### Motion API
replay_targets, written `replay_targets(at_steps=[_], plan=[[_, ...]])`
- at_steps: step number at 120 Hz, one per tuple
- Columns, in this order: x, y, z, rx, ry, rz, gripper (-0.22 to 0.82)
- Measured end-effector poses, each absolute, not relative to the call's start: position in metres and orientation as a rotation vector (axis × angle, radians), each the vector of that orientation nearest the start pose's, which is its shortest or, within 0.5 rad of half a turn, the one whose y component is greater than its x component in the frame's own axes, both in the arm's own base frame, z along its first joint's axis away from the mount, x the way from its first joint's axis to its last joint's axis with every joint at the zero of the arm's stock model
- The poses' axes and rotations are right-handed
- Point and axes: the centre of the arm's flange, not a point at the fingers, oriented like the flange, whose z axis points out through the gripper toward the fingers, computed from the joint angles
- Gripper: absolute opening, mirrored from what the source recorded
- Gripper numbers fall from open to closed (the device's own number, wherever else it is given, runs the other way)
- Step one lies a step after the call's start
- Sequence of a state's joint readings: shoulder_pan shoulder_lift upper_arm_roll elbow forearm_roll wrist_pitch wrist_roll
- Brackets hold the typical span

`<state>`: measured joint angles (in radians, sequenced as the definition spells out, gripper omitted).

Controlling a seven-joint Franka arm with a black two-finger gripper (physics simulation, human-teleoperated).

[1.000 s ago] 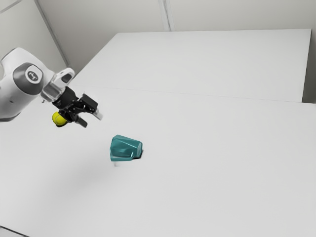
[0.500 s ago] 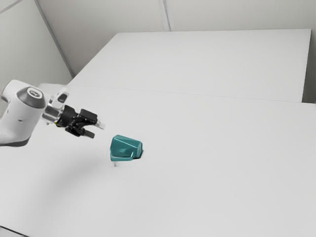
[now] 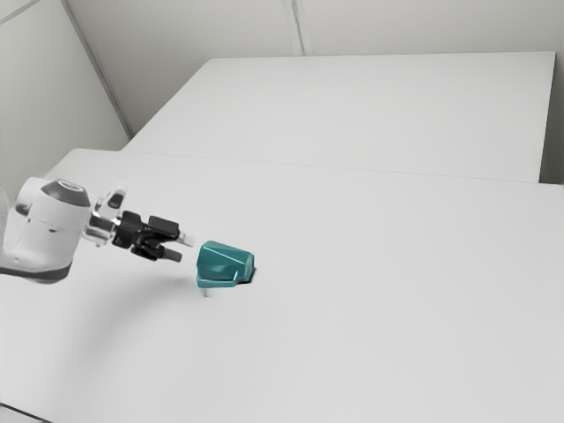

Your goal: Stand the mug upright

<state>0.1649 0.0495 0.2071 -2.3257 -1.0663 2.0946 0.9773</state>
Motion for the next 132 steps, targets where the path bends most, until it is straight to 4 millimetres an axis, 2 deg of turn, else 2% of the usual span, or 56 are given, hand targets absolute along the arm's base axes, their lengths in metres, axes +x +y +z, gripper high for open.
replay_targets(at_steps=[42,132], plan=[[0.482,0.129,0.293,2.224,0.044,0.458,0.59],[0.488,0.097,0.280,2.192,-0.150,0.495,0.59]])
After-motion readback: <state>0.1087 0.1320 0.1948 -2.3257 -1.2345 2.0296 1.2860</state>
